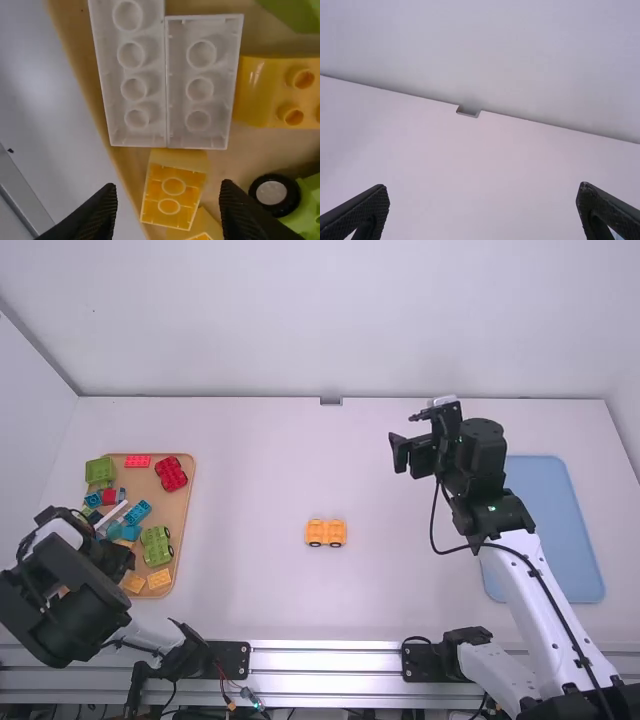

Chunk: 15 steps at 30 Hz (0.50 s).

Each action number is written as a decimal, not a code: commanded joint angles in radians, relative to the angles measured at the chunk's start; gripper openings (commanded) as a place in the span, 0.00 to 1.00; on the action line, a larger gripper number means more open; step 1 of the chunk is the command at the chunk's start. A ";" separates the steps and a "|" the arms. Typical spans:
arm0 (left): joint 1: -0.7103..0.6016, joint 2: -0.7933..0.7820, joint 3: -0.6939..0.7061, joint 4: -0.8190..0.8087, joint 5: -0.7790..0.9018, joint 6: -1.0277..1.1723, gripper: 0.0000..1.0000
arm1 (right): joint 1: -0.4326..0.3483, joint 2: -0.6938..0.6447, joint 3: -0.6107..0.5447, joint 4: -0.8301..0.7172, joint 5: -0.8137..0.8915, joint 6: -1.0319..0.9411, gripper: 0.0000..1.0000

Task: Assemble lego blocks to make yellow taxi

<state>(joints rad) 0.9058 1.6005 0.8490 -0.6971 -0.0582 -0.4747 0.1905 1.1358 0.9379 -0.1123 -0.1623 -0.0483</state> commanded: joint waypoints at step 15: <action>-0.003 -0.020 -0.117 0.134 0.047 0.072 0.57 | -0.001 0.001 0.024 0.000 -0.033 0.026 0.99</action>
<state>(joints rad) 0.9058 1.6005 0.7513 -0.5537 -0.0132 -0.4103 0.1905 1.1362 0.9379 -0.1127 -0.1890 -0.0303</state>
